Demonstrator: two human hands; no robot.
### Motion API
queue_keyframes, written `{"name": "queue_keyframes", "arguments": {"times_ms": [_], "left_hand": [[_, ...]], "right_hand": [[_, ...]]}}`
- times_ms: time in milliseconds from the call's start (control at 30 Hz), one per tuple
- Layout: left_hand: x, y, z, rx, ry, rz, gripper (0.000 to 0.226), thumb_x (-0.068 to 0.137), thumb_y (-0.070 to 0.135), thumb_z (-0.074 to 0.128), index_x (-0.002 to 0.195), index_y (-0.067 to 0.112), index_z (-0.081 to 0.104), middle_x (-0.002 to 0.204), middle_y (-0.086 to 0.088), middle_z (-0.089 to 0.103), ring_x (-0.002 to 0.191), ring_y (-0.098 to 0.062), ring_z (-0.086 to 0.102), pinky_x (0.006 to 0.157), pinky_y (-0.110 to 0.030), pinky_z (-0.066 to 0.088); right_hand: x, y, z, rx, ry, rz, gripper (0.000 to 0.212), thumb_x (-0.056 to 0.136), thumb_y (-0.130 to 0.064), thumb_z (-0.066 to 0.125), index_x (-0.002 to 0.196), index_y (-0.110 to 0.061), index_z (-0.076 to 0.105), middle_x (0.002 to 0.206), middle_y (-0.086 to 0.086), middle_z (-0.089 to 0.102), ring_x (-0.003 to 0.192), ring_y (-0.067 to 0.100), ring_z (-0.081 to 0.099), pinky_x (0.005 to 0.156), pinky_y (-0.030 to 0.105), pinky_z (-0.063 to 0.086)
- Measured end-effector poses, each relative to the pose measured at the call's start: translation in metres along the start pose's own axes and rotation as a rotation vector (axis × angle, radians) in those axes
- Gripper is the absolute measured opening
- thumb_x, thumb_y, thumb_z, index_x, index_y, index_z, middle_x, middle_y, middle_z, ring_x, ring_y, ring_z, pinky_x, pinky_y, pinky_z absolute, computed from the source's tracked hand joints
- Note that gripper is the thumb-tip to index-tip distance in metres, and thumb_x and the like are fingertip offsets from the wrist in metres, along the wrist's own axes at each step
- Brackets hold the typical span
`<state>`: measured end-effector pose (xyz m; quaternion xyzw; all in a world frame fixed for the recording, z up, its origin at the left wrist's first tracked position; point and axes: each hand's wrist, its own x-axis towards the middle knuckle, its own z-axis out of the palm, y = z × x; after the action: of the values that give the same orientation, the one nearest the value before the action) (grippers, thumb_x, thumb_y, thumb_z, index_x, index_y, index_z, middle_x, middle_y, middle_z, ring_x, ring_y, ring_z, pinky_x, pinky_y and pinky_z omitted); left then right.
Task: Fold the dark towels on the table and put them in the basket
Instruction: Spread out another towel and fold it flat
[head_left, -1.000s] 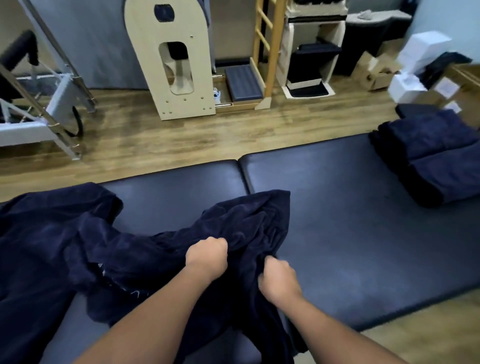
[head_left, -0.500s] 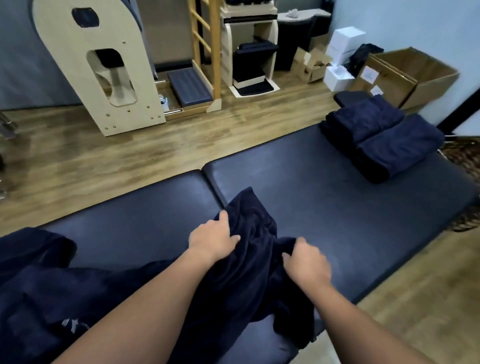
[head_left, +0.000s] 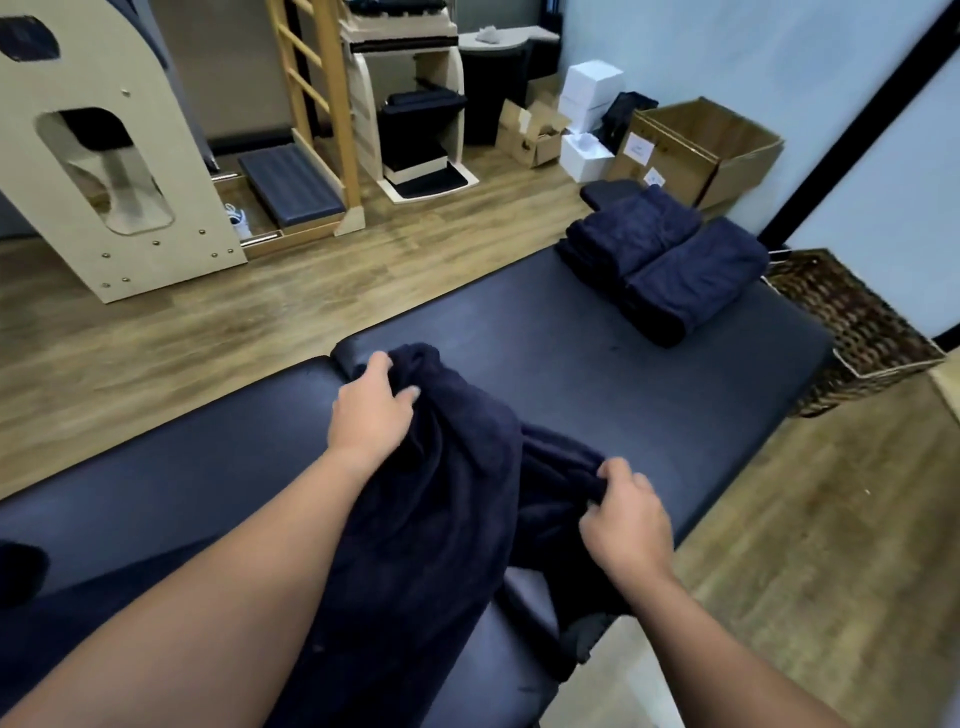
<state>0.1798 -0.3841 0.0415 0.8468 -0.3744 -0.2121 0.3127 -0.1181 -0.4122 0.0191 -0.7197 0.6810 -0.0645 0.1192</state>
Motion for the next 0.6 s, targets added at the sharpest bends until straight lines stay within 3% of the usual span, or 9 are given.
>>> {"name": "queue_keyframes", "arguments": {"times_ms": [67, 133, 233, 300, 367, 467, 533, 600], "left_hand": [[-0.002, 0.012, 0.005, 0.051, -0.052, 0.080, 0.050, 0.096, 0.034, 0.060, 0.138, 0.028, 0.033, 0.111, -0.012, 0.062, 0.104, -0.040, 0.059, 0.080, -0.042, 0.046], [-0.009, 0.021, 0.012, 0.254, -0.180, 0.140, 0.056, 0.094, 0.036, 0.060, 0.140, 0.027, 0.029, 0.114, -0.010, 0.056, 0.104, -0.039, 0.059, 0.080, -0.044, 0.048], [-0.028, 0.029, 0.021, 0.507, -0.340, 0.255, 0.023, 0.092, 0.041, 0.055, 0.099, 0.019, 0.054, 0.112, -0.009, 0.061, 0.100, -0.033, 0.062, 0.081, -0.040, 0.052], [-0.047, 0.031, 0.028, 0.573, -0.516, 0.256, 0.035, 0.089, 0.054, 0.059, 0.087, 0.019, 0.055, 0.108, -0.008, 0.066, 0.092, -0.030, 0.063, 0.078, -0.036, 0.051], [-0.068, 0.029, 0.040, 0.641, -0.677, 0.213, 0.056, 0.077, 0.074, 0.063, 0.093, 0.020, 0.059, 0.111, -0.005, 0.066, 0.096, -0.028, 0.064, 0.082, -0.037, 0.052], [-0.097, 0.021, 0.067, 0.872, -0.788, 0.139, 0.093, 0.063, 0.087, 0.062, 0.124, 0.017, 0.056, 0.127, -0.006, 0.057, 0.115, -0.031, 0.059, 0.092, -0.045, 0.050], [-0.110, 0.015, 0.085, 0.997, -0.768, 0.167, 0.084, 0.074, 0.073, 0.065, 0.132, 0.013, 0.049, 0.131, -0.011, 0.049, 0.118, -0.034, 0.053, 0.091, -0.047, 0.047], [-0.114, 0.018, 0.094, 0.997, -0.715, 0.222, 0.048, 0.088, 0.042, 0.065, 0.125, 0.013, 0.055, 0.127, -0.013, 0.053, 0.113, -0.033, 0.055, 0.090, -0.043, 0.047]], "right_hand": [[0.015, 0.002, -0.018, -0.128, 0.152, 0.022, 0.043, 0.074, -0.013, 0.064, 0.114, -0.026, 0.056, 0.104, 0.008, 0.055, 0.099, 0.036, 0.053, 0.083, 0.044, 0.045], [0.023, 0.003, -0.030, -0.223, 0.137, 0.068, 0.047, 0.074, -0.015, 0.065, 0.118, -0.026, 0.057, 0.107, 0.007, 0.051, 0.101, 0.033, 0.047, 0.086, 0.044, 0.042], [0.025, 0.010, -0.025, -0.257, -0.055, 0.008, 0.037, 0.080, -0.020, 0.057, 0.117, -0.024, 0.057, 0.114, 0.008, 0.055, 0.108, 0.035, 0.050, 0.088, 0.043, 0.045], [0.025, 0.013, -0.012, -0.178, -0.250, -0.060, 0.032, 0.084, -0.024, 0.055, 0.115, -0.024, 0.058, 0.120, 0.010, 0.057, 0.111, 0.035, 0.053, 0.092, 0.043, 0.049], [0.021, 0.012, 0.006, -0.126, -0.415, -0.080, 0.044, 0.087, -0.037, 0.062, 0.129, -0.026, 0.051, 0.133, 0.011, 0.050, 0.120, 0.036, 0.050, 0.096, 0.046, 0.049], [0.016, 0.007, 0.030, -0.122, -0.553, -0.120, 0.076, 0.085, -0.051, 0.070, 0.148, -0.039, 0.028, 0.147, 0.011, 0.028, 0.130, 0.039, 0.035, 0.101, 0.050, 0.045], [0.016, 0.006, 0.040, -0.168, -0.529, -0.158, 0.069, 0.085, -0.051, 0.071, 0.140, -0.040, 0.032, 0.141, 0.010, 0.027, 0.127, 0.037, 0.032, 0.099, 0.050, 0.045], [0.025, 0.013, 0.045, -0.202, -0.434, -0.218, 0.049, 0.089, -0.048, 0.068, 0.128, -0.034, 0.043, 0.129, 0.007, 0.032, 0.122, 0.034, 0.035, 0.095, 0.049, 0.046]]}}
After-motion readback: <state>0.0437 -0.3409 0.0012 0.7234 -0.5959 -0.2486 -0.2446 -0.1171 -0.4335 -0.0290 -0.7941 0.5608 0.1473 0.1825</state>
